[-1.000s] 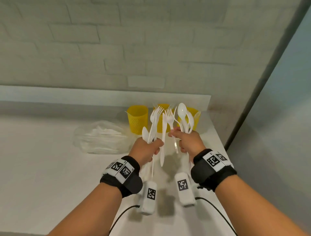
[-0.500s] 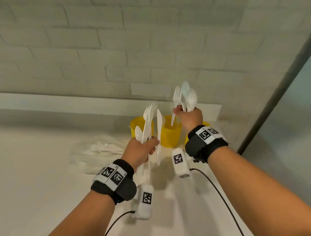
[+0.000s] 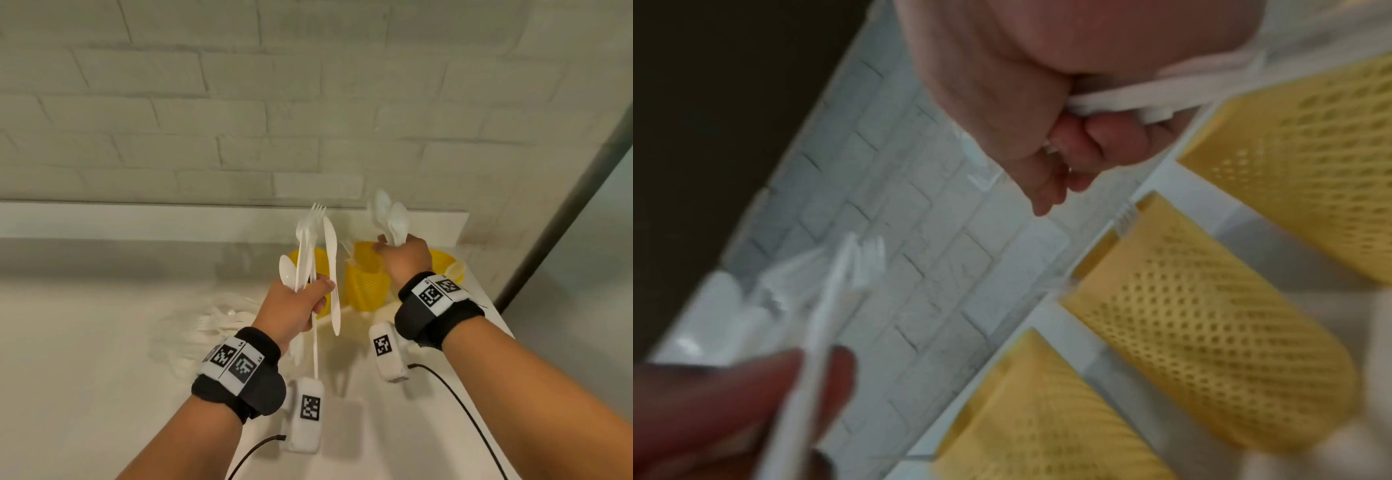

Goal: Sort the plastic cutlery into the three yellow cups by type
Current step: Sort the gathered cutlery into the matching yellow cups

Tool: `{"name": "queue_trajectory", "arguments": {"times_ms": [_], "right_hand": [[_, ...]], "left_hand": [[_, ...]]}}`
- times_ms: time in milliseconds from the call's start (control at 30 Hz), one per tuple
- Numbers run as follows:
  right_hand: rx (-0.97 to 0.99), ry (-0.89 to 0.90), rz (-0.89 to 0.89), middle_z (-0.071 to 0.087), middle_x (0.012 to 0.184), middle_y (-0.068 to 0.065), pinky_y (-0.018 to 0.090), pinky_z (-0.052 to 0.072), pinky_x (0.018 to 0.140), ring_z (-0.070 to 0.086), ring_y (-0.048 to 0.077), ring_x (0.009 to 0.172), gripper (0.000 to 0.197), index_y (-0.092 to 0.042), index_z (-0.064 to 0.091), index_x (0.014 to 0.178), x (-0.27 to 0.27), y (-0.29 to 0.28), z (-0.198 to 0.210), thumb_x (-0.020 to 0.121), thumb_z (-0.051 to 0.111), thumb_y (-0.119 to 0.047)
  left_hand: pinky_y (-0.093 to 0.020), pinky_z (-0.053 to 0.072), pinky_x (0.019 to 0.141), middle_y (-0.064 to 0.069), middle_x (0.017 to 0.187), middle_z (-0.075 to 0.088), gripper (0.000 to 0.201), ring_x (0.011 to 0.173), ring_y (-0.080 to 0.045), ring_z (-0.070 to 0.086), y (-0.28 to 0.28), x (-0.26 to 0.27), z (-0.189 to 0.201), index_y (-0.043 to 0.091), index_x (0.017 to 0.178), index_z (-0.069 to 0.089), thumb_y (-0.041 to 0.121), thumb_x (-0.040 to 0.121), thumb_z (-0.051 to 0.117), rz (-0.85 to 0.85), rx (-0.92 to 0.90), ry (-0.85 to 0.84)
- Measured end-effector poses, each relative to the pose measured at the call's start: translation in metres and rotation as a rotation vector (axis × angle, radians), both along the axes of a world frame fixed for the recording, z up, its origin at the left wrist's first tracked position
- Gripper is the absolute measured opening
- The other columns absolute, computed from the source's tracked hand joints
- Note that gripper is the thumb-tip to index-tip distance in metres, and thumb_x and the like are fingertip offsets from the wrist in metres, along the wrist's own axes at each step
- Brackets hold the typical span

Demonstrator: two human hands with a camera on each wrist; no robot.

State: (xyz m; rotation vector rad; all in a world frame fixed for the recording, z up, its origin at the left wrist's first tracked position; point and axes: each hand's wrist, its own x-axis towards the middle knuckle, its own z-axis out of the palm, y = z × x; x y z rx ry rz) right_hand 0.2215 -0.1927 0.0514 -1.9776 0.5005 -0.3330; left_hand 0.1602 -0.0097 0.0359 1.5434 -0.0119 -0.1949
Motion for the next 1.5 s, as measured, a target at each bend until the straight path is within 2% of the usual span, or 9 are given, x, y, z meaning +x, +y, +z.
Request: {"name": "queue_trajectory", "arguments": {"times_ms": [167,433,667,800,933,1167,1300,1400,1500], "right_hand": [[0.224,0.073,0.393,0.048,0.060,-0.004,0.017,0.031,0.035,0.038,0.004,0.035,0.021,-0.015,0.067,0.087,-0.033,0.034,0.035,0.079,0.073,-0.033],[0.220,0.159,0.695,0.033,0.056,-0.002,0.018,0.021,0.038,0.023,0.008,0.042,0.013,-0.015,0.066,0.088,-0.032,0.067,0.053,0.079,0.074,-0.020],[0.217,0.121,0.549,0.037,0.049,-0.005,0.022,0.019,0.041,0.023,0.010,0.041,0.016,-0.017,0.057,0.072,-0.004,0.084,0.042,0.081,0.070,-0.016],[0.209,-0.083,0.308,0.050,0.057,-0.001,0.018,0.033,0.041,0.040,0.002,0.033,0.023,-0.017,0.056,0.064,0.019,0.083,0.037,0.078,0.073,-0.011],[0.007,-0.171,0.213,0.060,0.072,0.007,0.030,0.045,0.070,0.057,0.022,0.070,0.027,-0.017,0.051,0.062,0.034,0.085,0.024,0.079,0.071,-0.019],[-0.165,0.038,0.342,0.070,0.093,0.013,0.027,0.041,0.070,0.064,0.030,0.089,0.018,-0.008,0.070,0.090,0.027,0.082,-0.002,0.080,0.072,-0.023],[-0.004,-0.099,0.390,0.069,0.078,0.001,0.027,0.050,0.068,0.064,0.019,0.077,0.013,-0.011,0.069,0.087,-0.006,0.082,0.015,0.083,0.071,-0.023],[0.173,-0.027,0.621,0.057,0.044,-0.014,0.008,0.036,0.041,0.051,-0.002,0.041,0.008,-0.013,0.065,0.080,-0.044,0.085,0.028,0.083,0.070,-0.017],[0.288,0.053,0.706,0.064,0.069,-0.006,0.006,0.033,0.036,0.049,-0.005,0.035,0.018,-0.004,0.066,0.095,-0.060,0.084,0.026,0.079,0.073,-0.006]], "left_hand": [[-0.020,0.026,0.042,0.001,0.052,0.043,0.009,0.045,-0.011,0.034,0.015,-0.001,0.004,0.015,0.081,0.062,0.020,0.089,0.063,-0.041,-0.018,-0.004],[-0.020,0.027,0.042,0.003,0.050,0.043,0.008,0.044,-0.011,0.034,0.038,-0.001,0.010,0.015,0.081,0.062,0.020,0.088,0.063,-0.013,-0.024,0.000],[-0.020,0.028,0.042,0.001,0.053,0.044,0.018,0.047,-0.012,0.035,0.054,0.004,0.004,0.012,0.088,0.064,0.030,0.087,0.068,0.026,-0.071,-0.004],[-0.020,0.028,0.042,-0.003,0.060,0.046,0.009,0.047,-0.012,0.032,0.062,0.009,0.000,0.009,0.083,0.063,0.015,0.089,0.062,0.036,-0.116,0.024],[-0.020,0.029,0.042,-0.004,0.062,0.048,0.009,0.040,-0.008,0.033,0.062,0.009,0.001,0.007,0.088,0.060,0.008,0.093,0.052,0.035,-0.165,0.047],[-0.020,0.029,0.044,-0.004,0.066,0.054,0.013,0.047,-0.011,0.030,0.063,0.014,0.001,0.005,0.099,0.060,0.012,0.098,0.049,-0.005,-0.245,0.031],[-0.020,0.032,0.046,-0.005,0.070,0.063,0.020,0.048,-0.010,0.033,0.059,0.014,0.000,0.003,0.102,0.063,0.018,0.099,0.050,0.013,-0.292,0.004],[-0.020,0.034,0.047,-0.011,0.076,0.058,0.022,0.048,-0.009,0.035,0.055,0.015,0.000,0.007,0.098,0.066,0.023,0.099,0.051,0.049,-0.312,-0.027],[-0.020,0.034,0.046,-0.012,0.077,0.042,0.020,0.049,-0.009,0.035,0.050,0.017,0.000,0.010,0.096,0.067,0.025,0.097,0.055,0.058,-0.338,-0.056]]}}
